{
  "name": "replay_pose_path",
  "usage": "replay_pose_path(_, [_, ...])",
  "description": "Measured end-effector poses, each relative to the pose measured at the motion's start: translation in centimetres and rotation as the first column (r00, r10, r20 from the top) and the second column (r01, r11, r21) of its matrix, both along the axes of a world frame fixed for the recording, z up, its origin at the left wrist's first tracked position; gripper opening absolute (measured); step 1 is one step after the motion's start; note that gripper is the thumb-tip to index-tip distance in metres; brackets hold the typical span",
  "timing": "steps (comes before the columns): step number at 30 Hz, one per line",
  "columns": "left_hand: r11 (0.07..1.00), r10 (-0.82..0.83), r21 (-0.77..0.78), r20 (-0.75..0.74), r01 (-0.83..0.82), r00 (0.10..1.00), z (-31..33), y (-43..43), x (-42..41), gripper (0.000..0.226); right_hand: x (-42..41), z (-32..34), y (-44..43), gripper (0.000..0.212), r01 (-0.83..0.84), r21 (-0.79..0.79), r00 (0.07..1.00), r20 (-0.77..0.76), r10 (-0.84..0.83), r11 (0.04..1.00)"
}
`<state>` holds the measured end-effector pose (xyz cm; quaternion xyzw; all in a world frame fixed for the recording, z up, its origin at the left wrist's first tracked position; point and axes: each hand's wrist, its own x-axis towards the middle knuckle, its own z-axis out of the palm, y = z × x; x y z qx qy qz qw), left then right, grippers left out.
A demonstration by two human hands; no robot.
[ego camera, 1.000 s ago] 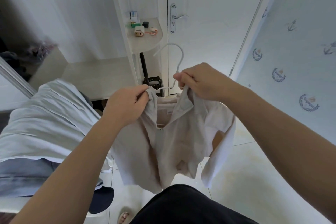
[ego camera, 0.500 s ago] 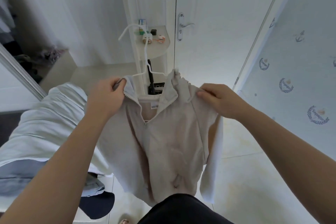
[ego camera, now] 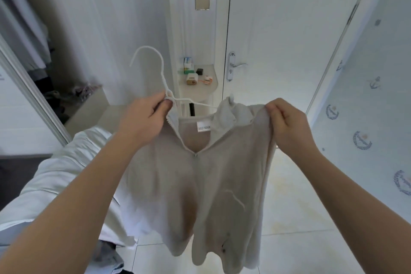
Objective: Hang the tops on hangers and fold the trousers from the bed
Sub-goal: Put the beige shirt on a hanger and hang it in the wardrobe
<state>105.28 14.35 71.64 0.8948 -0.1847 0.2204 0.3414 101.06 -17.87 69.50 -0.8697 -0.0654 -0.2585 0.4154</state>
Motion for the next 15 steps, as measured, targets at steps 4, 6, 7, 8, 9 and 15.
replay_pose_path(4, [0.994,-0.056,-0.097,-0.028,0.053,0.998,2.1,-0.6,0.9,0.041,1.6,1.9,1.3,0.026,-0.143,-0.043,0.957,-0.261,0.127,0.989])
replay_pose_path(6, [0.988,-0.072,-0.141,-0.026,0.067,0.997,2.7,-0.5,1.3,0.035,1.3,2.2,1.7,0.024,-0.261,0.030,0.934,-0.245,0.261,0.965])
replay_pose_path(7, [0.985,-0.076,-0.160,-0.032,0.070,0.997,2.9,-0.4,1.6,0.031,1.2,2.2,1.7,0.023,-0.308,0.007,0.925,-0.232,0.301,0.951])
replay_pose_path(8, [0.984,-0.077,-0.166,-0.033,0.071,0.996,3.0,-0.4,1.9,0.029,1.1,2.2,1.8,0.023,-0.336,-0.037,0.919,-0.231,0.319,0.941])
replay_pose_path(9, [0.985,-0.075,-0.157,-0.032,0.069,0.997,3.2,-0.4,2.1,0.028,1.3,2.1,2.0,0.024,-0.344,-0.076,0.920,-0.229,0.319,0.936])
replay_pose_path(15, [0.995,-0.087,-0.056,-0.032,0.085,0.996,4.7,-1.3,3.4,0.028,3.4,3.5,4.7,0.028,-0.357,-0.176,0.929,-0.168,0.329,0.918])
